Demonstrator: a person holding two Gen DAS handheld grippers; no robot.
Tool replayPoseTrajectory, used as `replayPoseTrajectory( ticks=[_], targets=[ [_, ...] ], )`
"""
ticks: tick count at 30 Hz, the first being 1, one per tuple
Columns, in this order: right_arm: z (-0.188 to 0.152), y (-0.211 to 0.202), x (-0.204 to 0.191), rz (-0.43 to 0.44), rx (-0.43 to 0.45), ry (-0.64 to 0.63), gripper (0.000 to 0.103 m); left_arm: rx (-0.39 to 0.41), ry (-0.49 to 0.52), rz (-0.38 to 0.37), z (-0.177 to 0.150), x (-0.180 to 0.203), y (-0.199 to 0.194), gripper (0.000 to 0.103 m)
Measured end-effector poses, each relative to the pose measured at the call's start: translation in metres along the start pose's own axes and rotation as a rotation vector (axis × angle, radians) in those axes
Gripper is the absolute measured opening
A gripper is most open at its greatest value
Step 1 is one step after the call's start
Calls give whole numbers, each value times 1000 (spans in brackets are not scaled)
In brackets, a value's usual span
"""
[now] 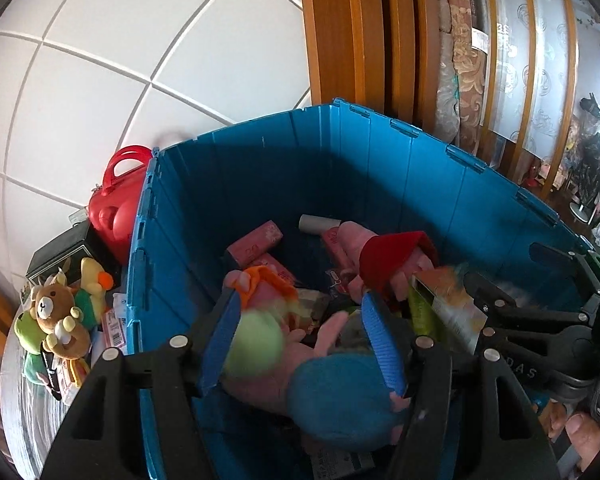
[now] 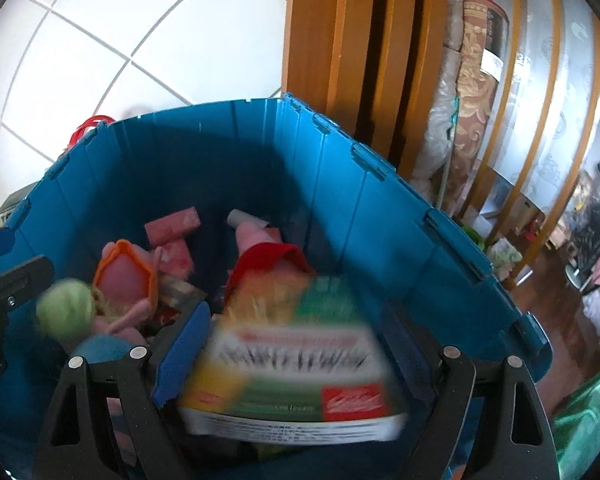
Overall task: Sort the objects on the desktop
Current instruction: 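Lower both grippers into the bin and open them to release both items, then move both grippers back from the bin toward the pile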
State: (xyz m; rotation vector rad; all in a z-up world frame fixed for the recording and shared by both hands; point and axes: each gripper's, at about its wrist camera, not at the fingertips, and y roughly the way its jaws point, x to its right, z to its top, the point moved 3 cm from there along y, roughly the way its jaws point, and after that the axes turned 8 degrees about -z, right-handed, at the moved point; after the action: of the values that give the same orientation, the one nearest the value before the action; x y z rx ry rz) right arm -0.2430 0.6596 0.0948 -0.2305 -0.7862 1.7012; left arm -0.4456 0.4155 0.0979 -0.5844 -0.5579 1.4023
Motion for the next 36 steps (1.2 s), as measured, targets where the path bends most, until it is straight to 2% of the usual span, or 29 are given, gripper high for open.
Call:
replayPoseTrajectory(
  ticks=[4,12,14,16,21,27,31,36],
  targets=[
    [0,-1,0,2,10,-6,92,7,5,-4,-1,1,-1,62],
    [0,-2,-1,-1,17,-8,92,16,3,-13,-1,0,-4,62],
    [1,-2,-1,7,14,-6,98,43,1,-10,-2,0,-11,62],
    [0,-5,2,20,18,6,103,53,27,-38,-7,4,-21,62],
    [-7,-24,2,64,39,31,103,89,29,-71,-21,2,-52,62],
    [-8,-72,-10,127,132,61,103,174,-24,-39,-39,-24,-91,62],
    [-4,-109,-30,192,215,69,103,258,-66,-13,-51,-56,-118,62],
    [3,-155,-72,282,305,48,103,266,-114,-10,-73,-108,-128,62]
  ],
)
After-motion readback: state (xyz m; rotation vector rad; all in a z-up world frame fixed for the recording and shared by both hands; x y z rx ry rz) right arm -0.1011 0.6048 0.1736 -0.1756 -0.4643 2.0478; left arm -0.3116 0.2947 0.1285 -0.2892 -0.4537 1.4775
